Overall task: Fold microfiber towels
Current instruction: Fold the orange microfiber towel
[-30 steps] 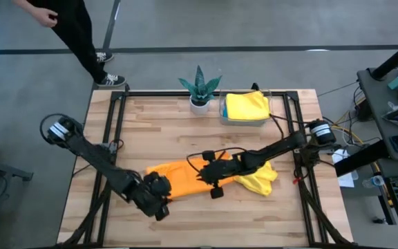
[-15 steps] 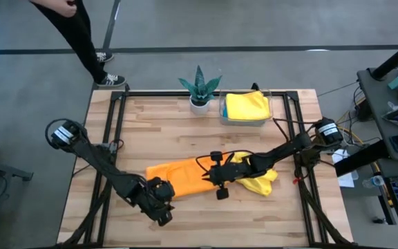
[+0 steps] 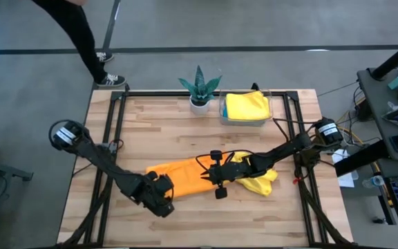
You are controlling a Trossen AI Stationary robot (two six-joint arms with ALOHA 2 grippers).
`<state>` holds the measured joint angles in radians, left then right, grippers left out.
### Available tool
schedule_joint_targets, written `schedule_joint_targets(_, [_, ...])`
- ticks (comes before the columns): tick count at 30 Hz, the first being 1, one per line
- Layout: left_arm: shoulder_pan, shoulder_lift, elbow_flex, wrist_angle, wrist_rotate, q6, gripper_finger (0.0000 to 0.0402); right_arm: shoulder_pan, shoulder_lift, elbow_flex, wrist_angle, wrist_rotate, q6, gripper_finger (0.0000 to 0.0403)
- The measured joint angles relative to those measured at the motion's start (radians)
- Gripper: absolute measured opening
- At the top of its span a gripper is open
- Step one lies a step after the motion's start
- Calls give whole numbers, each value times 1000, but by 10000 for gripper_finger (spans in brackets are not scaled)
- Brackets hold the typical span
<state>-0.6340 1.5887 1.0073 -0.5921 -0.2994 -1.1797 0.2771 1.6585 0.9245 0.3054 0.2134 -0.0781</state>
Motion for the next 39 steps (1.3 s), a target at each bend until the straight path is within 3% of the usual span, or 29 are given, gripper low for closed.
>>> schedule_joint_targets(10, [41,71,0,-25,14,12,176,0,0,0,-1,0,33,43])
schedule_joint_targets(26, [41,164,2,-53,19,45,167,0,0,-2,8,2,44,43])
schedule_joint_targets(30, [41,161,2,-55,18,61,127,0,0,-2,8,7,45,43])
schedule_joint_targets(37, [41,144,2,-56,20,69,15,0,0,-2,7,8,44,43])
schedule_joint_targets(39, [41,142,2,-56,20,69,6,0,0,-2,7,8,45,43])
